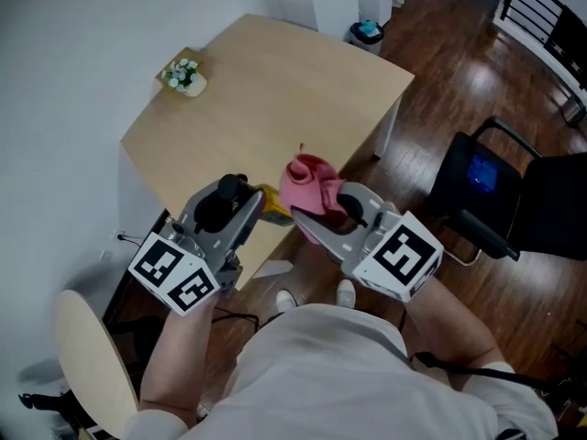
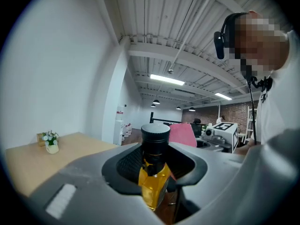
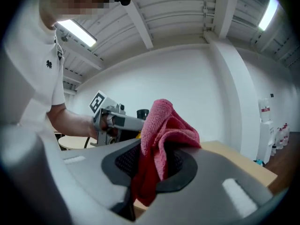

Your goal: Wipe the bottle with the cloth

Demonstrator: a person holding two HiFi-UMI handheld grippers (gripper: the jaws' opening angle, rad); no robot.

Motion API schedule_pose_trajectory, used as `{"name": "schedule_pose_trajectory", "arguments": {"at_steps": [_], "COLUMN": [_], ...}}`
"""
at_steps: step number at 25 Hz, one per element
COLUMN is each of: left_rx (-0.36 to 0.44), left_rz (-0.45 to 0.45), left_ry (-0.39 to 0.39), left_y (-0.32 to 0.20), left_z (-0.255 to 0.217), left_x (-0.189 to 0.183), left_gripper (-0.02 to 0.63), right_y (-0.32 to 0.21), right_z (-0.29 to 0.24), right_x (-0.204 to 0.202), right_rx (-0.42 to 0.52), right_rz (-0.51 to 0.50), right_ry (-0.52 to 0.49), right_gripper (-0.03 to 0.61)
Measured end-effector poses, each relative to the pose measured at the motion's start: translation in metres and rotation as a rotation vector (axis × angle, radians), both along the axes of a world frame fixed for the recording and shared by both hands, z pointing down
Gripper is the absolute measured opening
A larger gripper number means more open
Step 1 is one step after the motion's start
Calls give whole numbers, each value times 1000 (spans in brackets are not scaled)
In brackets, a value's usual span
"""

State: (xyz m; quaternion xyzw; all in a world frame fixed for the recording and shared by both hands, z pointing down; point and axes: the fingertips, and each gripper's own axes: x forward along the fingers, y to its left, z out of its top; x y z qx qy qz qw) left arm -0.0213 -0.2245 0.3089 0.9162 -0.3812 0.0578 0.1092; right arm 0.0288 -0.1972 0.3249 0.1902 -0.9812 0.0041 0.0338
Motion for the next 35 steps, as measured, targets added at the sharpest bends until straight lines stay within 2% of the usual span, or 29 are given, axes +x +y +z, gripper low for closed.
{"name": "schedule_pose_trajectory", "arguments": {"at_steps": [3, 5, 7, 11, 14, 17, 22, 25, 29, 35], "left_rx": [4, 11, 18, 39, 50, 47, 28, 19, 26, 49], "left_rz": [24, 34, 36, 37, 52, 80, 131, 144, 144, 155], "left_ry": [3, 12, 25, 35, 30, 8, -32, -27, -13, -3], "left_y": [8, 10, 12, 20, 23, 27, 31, 31, 32, 30], "left_z": [0, -4, -9, -16, -19, -15, -3, 2, 0, -1], "left_x": [1, -8, -21, -27, -37, -46, -57, -58, -70, -69], "left_gripper": [155, 155, 155, 155, 155, 155, 155, 155, 155, 155], "right_y": [1, 0, -1, -1, -6, -12, -6, 7, 6, -1], "right_z": [-2, 9, 32, 100, 125, 107, 12, -18, 2, 95], "right_x": [-17, -30, -39, -30, -33, -40, -71, -90, -101, -88], "right_rx": [17, -3, -50, -182, -234, -208, -28, 40, 13, -161], "right_rz": [-14, -17, -11, 5, 14, 25, -40, -78, -11, 79], "right_ry": [23, 38, 63, 113, 149, 122, 37, 29, 69, 100], "right_gripper": [75, 75, 75, 75, 75, 75, 75, 75, 74, 74]}}
